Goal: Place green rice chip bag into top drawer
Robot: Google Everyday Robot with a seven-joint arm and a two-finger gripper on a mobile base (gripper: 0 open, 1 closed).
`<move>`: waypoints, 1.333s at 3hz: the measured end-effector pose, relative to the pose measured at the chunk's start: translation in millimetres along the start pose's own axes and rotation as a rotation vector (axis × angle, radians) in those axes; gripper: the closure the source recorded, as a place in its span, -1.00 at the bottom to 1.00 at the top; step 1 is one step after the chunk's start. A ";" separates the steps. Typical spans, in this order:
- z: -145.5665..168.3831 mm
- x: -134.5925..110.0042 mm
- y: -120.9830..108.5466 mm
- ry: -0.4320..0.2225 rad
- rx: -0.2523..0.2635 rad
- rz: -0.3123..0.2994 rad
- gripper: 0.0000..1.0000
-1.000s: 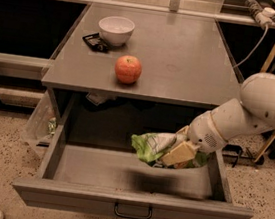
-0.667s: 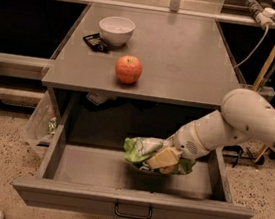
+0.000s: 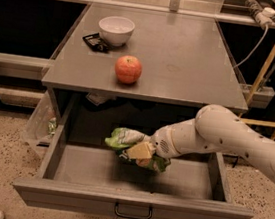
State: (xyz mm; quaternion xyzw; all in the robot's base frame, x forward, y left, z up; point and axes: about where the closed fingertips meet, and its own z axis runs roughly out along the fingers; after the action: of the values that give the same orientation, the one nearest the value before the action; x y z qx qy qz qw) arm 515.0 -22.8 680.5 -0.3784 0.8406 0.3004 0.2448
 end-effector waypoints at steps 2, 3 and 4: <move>29.2 -12.2 -4.0 -0.087 0.012 0.006 0.15; 34.1 -7.6 -5.0 -0.102 0.019 -0.001 -0.30; 32.0 -4.6 -6.6 -0.116 0.031 -0.013 -0.78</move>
Offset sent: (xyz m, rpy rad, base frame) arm 0.0208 0.0282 -0.0220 0.0834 -0.0744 -0.0563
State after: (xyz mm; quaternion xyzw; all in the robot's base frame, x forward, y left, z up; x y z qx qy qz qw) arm 528.8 -2.0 659.0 -0.3621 0.8271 0.3070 0.3008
